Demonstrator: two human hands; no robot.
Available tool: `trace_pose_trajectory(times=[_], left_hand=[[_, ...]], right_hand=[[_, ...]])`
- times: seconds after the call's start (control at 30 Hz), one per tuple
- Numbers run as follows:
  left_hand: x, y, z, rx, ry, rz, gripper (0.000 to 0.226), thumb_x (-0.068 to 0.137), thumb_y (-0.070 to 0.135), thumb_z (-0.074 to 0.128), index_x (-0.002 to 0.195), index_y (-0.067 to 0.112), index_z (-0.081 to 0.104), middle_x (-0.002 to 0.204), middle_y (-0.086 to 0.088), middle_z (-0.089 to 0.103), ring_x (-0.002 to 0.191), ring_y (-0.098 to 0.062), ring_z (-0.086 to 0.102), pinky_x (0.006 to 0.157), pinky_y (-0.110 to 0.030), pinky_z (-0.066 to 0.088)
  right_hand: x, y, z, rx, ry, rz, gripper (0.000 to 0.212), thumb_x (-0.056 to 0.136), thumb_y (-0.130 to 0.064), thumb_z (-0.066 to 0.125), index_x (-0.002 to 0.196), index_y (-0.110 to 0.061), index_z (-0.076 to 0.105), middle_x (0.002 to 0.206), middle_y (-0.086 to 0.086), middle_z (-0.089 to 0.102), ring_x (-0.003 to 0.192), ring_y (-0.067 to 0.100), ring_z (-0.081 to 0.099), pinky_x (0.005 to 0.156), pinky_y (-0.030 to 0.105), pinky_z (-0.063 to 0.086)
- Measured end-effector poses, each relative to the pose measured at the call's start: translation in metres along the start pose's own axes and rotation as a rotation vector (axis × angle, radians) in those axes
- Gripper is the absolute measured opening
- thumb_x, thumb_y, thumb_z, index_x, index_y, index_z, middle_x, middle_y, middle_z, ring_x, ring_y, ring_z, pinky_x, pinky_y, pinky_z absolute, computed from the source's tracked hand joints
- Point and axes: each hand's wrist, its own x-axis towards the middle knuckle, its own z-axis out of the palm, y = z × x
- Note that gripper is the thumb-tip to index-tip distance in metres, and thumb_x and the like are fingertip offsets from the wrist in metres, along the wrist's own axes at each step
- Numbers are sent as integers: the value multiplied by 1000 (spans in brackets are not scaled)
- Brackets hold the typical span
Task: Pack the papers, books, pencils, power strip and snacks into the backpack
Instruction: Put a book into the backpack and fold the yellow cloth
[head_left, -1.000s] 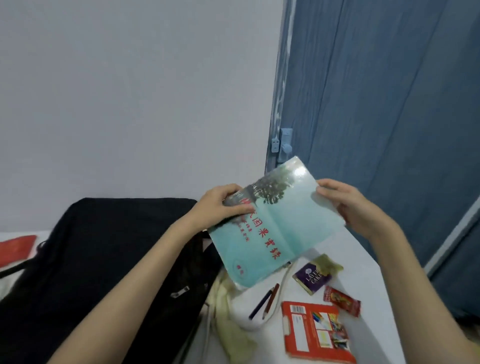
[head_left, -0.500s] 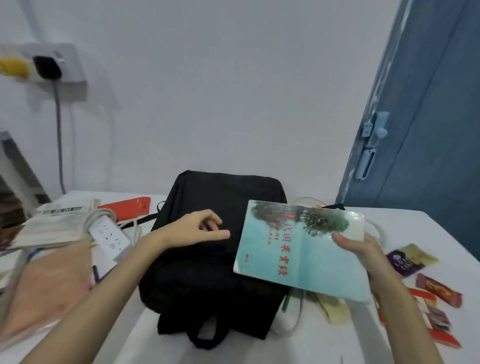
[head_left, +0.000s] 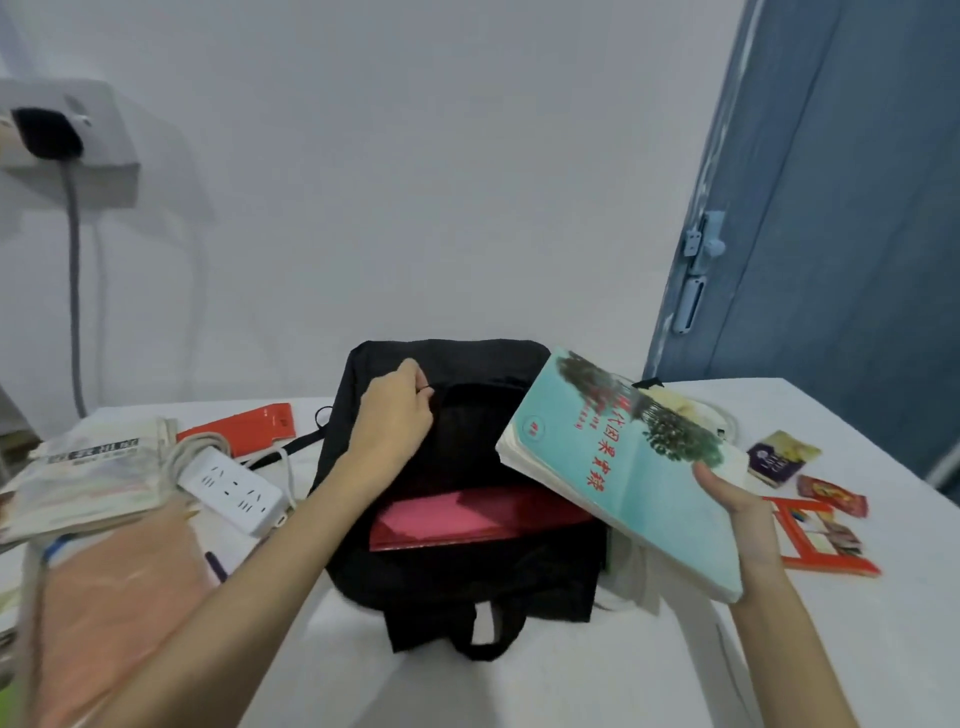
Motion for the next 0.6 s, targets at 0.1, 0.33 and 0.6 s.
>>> trace_pose_trajectory(times=[0.1, 0.33, 0.6], left_hand=[[-9, -12, 18, -147, -344, 94, 39, 88, 30, 60, 117, 7, 45, 98, -4, 57, 101, -23, 55, 91, -34, 42], [-14, -67, 35, 418, -485, 359, 83, 83, 52, 59, 148, 21, 18, 152, -3, 26, 134, -24, 35, 109, -34, 29], [33, -28, -6, 143, -40, 315, 40, 90, 22, 55, 129, 19, 54, 129, -2, 60, 114, -30, 57, 91, -42, 44]], right_hand=[[-12, 6, -2, -13, 63, -21, 31, 88, -21, 52, 115, -7, 59, 75, 8, 74, 56, 24, 69, 45, 29, 54], [-37, 6, -1, -151, 110, 81, 32, 79, -19, 60, 104, 0, 67, 76, 14, 73, 55, 28, 69, 43, 30, 54], [-30, 30, 54, -228, 15, 204, 22, 87, -9, 55, 105, 3, 63, 79, 17, 73, 60, 27, 70, 45, 28, 54]])
